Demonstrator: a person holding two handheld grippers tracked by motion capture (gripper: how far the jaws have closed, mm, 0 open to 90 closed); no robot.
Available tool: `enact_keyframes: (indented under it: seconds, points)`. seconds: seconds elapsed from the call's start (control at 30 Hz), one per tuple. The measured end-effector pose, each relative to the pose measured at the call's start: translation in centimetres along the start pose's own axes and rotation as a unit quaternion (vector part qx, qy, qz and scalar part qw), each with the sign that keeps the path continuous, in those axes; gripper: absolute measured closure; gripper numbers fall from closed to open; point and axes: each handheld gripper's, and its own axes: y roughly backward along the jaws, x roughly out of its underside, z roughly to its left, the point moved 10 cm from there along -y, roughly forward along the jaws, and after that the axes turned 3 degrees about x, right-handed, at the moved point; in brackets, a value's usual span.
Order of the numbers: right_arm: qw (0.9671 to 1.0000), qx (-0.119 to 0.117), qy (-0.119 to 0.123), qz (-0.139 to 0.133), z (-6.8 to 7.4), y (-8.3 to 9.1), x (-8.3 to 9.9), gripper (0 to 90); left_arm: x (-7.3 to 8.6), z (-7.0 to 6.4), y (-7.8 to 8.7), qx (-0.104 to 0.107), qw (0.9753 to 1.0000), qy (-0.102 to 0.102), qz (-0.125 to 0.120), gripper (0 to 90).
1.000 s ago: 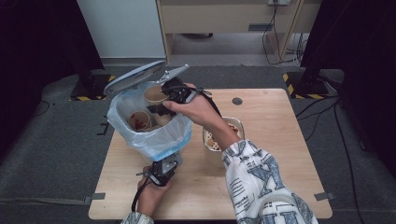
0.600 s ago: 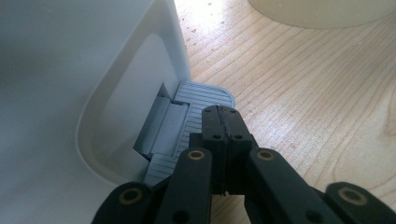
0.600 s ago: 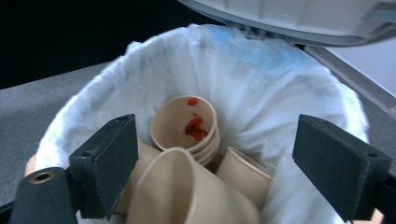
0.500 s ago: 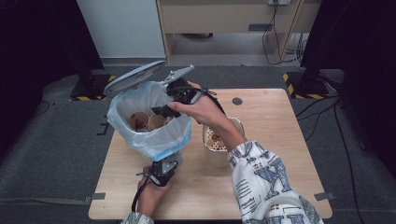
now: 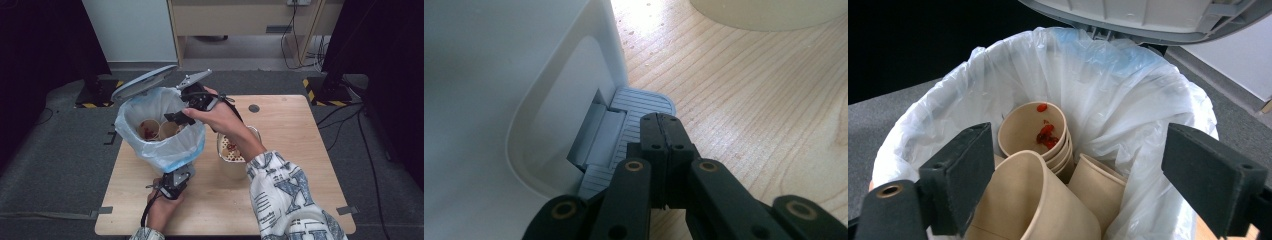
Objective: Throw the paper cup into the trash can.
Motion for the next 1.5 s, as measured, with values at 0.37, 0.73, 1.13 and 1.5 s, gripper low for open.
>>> enact_keyframes:
  seconds: [0.37,0.73,1.13,1.5]
  points:
    - [0.9998,0.01,-0.017,-0.006,-0.8,0.8,0.1,11.8,0.0,0.0,0.0,0.0,1.0,0.001,0.0,88.8]
    - [0.9993,0.015,-0.032,-0.011,-1.7,1.8,0.7,10.9,0.0,0.0,0.0,0.0,1.0,0.001,0.0,88.8]
    - [0.9984,0.03,-0.045,-0.016,-3.1,3.2,1.3,10.8,0.0,0.0,0.0,0.001,1.0,0.002,0.0,88.8]
    - [0.9967,0.053,-0.059,-0.015,-4.8,4.7,2.6,10.2,0.0,0.0,0.0,0.002,1.0,0.001,-0.001,88.8]
